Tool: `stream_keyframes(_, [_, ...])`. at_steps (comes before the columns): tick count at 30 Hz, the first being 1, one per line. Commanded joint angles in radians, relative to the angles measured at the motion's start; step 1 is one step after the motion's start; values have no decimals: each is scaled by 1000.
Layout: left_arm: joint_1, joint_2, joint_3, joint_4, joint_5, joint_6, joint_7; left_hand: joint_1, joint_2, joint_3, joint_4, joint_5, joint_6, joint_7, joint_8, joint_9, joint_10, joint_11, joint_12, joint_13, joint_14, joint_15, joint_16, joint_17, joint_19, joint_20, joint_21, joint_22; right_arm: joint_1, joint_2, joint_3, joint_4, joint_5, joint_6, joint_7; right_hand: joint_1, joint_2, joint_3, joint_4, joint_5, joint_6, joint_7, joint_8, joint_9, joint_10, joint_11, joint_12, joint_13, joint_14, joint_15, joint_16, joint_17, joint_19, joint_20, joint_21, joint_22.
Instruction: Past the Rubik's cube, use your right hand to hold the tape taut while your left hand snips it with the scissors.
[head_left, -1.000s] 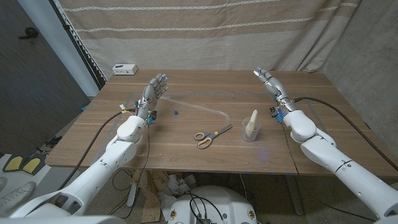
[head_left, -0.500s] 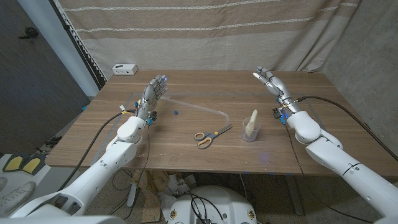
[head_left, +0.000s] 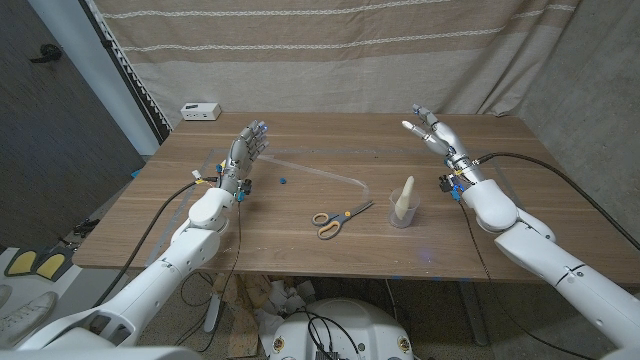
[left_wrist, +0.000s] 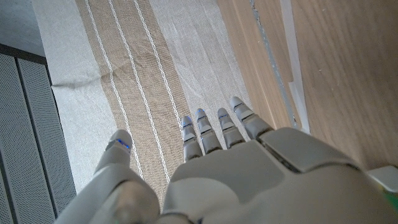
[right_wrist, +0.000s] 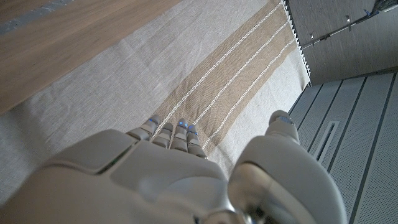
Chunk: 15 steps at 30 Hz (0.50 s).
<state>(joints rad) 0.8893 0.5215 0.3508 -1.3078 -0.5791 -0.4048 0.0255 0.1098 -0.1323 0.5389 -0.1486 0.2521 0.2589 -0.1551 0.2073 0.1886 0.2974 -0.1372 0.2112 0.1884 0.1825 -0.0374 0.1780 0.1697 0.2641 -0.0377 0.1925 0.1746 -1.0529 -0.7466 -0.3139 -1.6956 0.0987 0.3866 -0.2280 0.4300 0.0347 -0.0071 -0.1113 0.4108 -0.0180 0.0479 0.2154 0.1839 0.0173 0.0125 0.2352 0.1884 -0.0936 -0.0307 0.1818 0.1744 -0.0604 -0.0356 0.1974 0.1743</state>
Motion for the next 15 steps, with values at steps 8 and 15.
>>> stream_keyframes(8, [3, 3, -5, -5, -5, 10, 8, 7, -5, -4, 1, 3, 2, 9, -3, 4, 12, 2, 3, 5, 6, -122, 6, 5, 1, -80, 4, 4, -35, -24, 19, -51, -110, 2, -37, 31, 7, 2, -13, 11, 3, -4, -1, 5, 2, -1, 3, 5, -3, -14, 1, 3, -7, -48, -5, 2])
stream_keyframes(15, [8, 4, -6, -12, -6, 16, 14, 7, -5, -5, 2, 3, 3, 10, -3, 4, 14, 2, 3, 5, 6, -122, 6, 5, 1, -80, 4, 4, -69, -43, 40, -98, -145, -25, -51, 51, 14, 5, -20, 18, 18, 0, 4, 5, 21, 5, 10, 4, 9, -15, 4, 3, 11, -49, 2, 3])
